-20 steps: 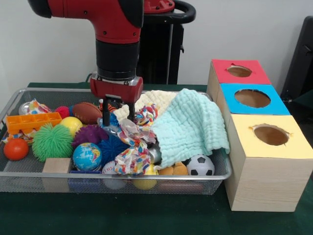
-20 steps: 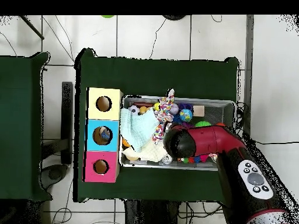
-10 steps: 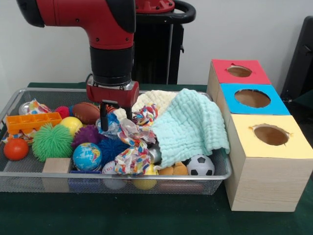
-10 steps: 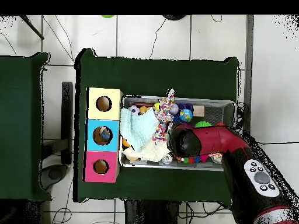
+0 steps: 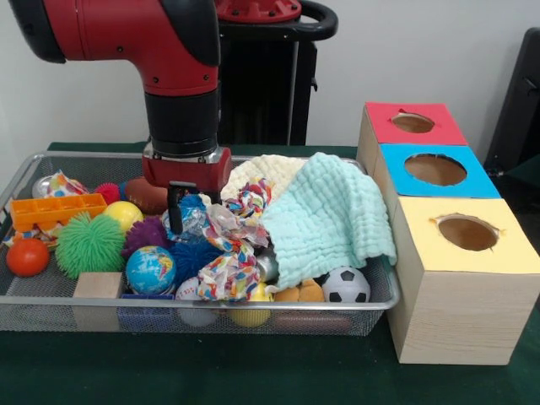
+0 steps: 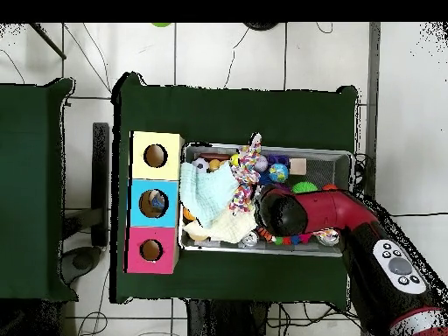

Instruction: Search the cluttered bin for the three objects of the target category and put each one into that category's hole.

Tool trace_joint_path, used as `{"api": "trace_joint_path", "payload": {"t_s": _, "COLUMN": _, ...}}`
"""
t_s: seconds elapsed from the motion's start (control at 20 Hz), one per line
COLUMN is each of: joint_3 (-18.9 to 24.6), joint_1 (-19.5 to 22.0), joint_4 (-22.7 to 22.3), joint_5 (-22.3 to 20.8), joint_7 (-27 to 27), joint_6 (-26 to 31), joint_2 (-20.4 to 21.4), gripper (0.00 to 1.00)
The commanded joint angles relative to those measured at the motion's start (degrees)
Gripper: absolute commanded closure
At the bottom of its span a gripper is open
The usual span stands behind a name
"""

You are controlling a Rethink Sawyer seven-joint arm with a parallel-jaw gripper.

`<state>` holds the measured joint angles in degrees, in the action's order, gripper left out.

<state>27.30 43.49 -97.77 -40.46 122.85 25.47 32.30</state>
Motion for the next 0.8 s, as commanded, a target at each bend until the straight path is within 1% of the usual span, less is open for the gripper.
{"api": "trace_joint_path", "payload": {"t_s": 0.05, "joint_3": 5.86, "joint_1": 1.37, "joint_4": 2.6, "joint_5": -3.76, "joint_7": -18.99, "joint_6": 6.3, "joint_2": -3.47, "gripper": 0.0}}
{"api": "trace_joint_path", "payload": {"t_s": 0.35, "joint_3": 7.64, "joint_1": 2.79, "joint_4": 2.45, "joint_5": -2.56, "joint_7": -21.01, "joint_6": 8.3, "joint_2": -3.43, "gripper": 0.0}}
{"api": "trace_joint_path", "payload": {"t_s": 0.8, "joint_3": 10.27, "joint_1": 4.75, "joint_4": 4.85, "joint_5": -1.67, "joint_7": -24.4, "joint_6": 11.26, "joint_2": -5.77, "gripper": 0.0}}
